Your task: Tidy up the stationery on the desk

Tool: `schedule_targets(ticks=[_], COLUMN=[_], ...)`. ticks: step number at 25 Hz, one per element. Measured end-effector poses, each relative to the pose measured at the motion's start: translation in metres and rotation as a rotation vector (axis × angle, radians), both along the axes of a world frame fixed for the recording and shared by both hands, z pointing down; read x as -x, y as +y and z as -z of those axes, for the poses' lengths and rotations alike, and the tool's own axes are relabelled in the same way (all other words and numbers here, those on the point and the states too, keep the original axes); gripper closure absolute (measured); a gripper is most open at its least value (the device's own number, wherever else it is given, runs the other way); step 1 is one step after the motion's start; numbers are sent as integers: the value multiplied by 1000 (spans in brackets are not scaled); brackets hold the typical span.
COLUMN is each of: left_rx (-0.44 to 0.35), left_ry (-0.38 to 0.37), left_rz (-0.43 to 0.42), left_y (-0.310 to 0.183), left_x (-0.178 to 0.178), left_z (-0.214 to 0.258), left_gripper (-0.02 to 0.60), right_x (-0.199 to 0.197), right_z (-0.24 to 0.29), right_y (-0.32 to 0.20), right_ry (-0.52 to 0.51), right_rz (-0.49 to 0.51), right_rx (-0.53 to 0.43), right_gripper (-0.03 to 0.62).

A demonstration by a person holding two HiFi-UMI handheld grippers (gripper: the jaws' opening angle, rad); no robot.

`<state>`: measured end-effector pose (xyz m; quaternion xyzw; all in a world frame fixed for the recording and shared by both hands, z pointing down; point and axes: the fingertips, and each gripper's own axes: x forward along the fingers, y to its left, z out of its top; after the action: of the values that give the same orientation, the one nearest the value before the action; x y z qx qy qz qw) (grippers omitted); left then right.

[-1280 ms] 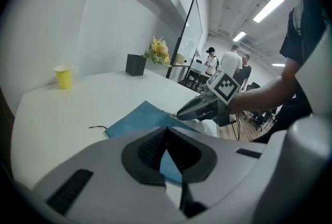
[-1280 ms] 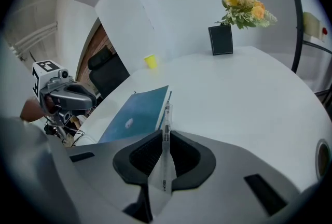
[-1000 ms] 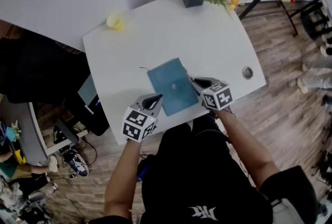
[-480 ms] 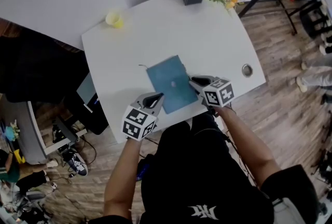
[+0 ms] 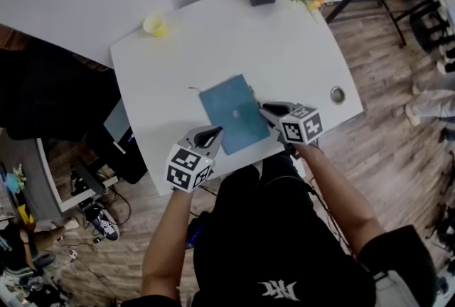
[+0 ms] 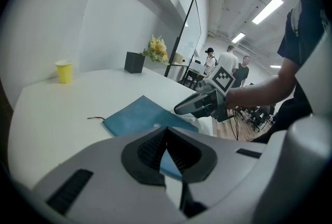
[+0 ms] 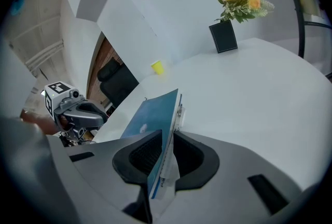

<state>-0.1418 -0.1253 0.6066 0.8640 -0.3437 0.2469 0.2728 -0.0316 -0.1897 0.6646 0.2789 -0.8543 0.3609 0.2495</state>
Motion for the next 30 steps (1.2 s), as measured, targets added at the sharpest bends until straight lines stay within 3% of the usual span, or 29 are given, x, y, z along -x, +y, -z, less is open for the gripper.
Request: schedule_targets(ticks=[8, 15, 21, 30], left_rx=[-18, -65, -169, -321], left_ry=[6, 21, 31, 85], left_rz=[12, 23, 30, 85], left_y=[0, 1, -2, 19], left_x=[0, 0, 4, 1], left_z=[3, 22, 64, 148], left_gripper=[578, 578, 578, 579], right_x=[2, 26, 41, 27], right_z=[13, 85, 170, 267], right_y=[-2, 0, 7, 65], right_ry=[-17, -150, -245, -441], right_rz=[21, 106, 222, 422], right_rx=[-42, -241, -424, -531], right_gripper=[525, 525, 525, 543])
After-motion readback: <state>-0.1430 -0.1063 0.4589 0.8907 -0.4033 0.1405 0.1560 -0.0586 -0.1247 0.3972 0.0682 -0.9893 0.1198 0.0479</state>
